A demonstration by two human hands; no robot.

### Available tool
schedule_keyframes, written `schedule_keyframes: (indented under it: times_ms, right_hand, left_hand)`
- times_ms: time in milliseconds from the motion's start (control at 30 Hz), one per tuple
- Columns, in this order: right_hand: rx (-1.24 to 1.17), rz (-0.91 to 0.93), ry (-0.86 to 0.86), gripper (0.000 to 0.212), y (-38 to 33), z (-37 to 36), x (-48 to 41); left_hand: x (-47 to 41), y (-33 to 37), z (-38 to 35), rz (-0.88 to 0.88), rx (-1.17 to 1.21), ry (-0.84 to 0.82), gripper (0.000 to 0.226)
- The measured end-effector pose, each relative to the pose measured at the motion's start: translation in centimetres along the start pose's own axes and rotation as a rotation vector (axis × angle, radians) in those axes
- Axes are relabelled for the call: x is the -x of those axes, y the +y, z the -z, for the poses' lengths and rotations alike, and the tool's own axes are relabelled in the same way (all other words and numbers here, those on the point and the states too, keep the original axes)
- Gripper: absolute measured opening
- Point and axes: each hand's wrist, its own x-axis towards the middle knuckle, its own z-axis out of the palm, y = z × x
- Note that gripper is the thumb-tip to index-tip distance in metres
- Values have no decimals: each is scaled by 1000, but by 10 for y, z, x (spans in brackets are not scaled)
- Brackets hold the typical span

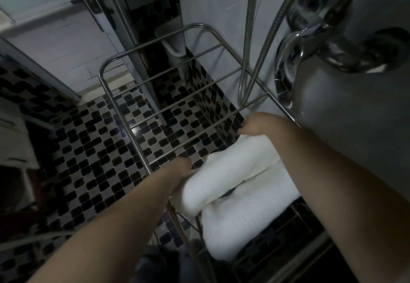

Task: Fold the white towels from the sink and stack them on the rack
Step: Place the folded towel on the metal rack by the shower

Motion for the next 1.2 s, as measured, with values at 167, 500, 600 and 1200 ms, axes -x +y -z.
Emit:
schedule_keyframes:
  times_ms: [167, 500, 600, 1200]
  right_hand:
    - [135, -53, -113, 61, 0, -2, -29]
    - [14, 202, 101, 30, 15, -1, -46]
    - [-12, 192, 194, 30, 24, -7, -45]
    - [188, 443, 435, 42, -3, -39, 44]
  left_hand:
    - [-26, -9, -12, 80, -136, -56, 39]
    - [-36, -17, -15, -4, -188, 294, 46]
    - [-31, -14, -15, -4, -186, 317, 44]
    - [35, -3, -15, -472, 56, 292, 55]
